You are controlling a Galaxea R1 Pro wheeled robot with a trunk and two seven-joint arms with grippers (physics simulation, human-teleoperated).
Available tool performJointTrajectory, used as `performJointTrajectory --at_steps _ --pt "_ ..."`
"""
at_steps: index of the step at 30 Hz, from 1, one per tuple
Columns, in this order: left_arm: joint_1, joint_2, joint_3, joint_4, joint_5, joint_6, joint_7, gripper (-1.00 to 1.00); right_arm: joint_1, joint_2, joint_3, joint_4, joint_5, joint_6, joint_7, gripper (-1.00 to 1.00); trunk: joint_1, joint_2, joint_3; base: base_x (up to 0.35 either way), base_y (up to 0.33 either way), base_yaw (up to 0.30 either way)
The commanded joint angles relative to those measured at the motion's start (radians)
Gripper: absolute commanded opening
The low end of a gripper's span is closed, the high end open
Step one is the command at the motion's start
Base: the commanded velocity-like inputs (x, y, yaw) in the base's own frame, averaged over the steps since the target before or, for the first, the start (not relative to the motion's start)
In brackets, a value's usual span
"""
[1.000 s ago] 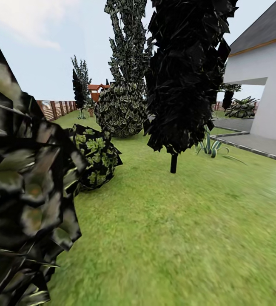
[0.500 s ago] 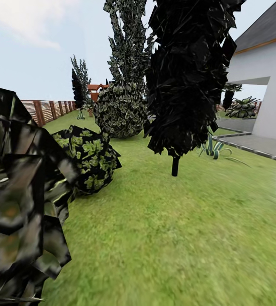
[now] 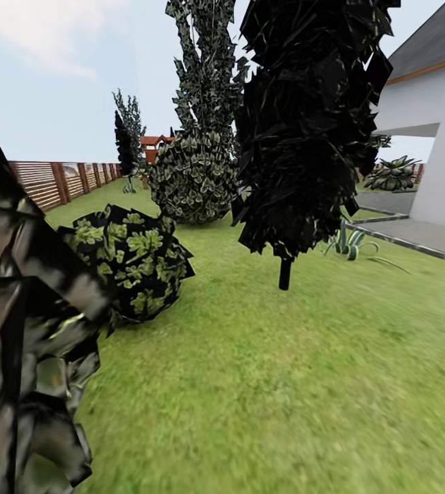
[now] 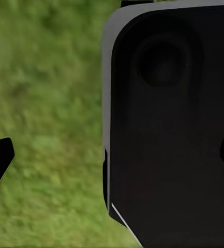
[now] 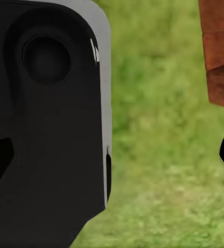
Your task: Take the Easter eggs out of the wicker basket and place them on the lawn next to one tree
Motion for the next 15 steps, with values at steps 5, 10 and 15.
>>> performJointTrajectory --at_steps 5,10,15 --pt "0.001 0.0 0.001 -0.002 0.0 0.001 0.0 1.0 -0.001 0.0 0.001 0.002 -0.001 0.001 -0.001 1.0 0.001 0.0 -0.001 0.334 0.0 0.0" --pt "0.001 0.0 0.001 -0.001 0.0 0.001 0.0 1.0 -0.001 0.0 0.002 0.002 -0.001 0.001 -0.001 1.0 0.001 0.0 -0.001 0.334 0.0 0.0" --pt "0.001 0.0 0.001 -0.002 0.0 0.001 0.0 1.0 -0.001 0.0 0.002 0.002 -0.001 0.001 -0.001 1.0 0.001 0.0 -0.001 0.334 0.0 0.0"
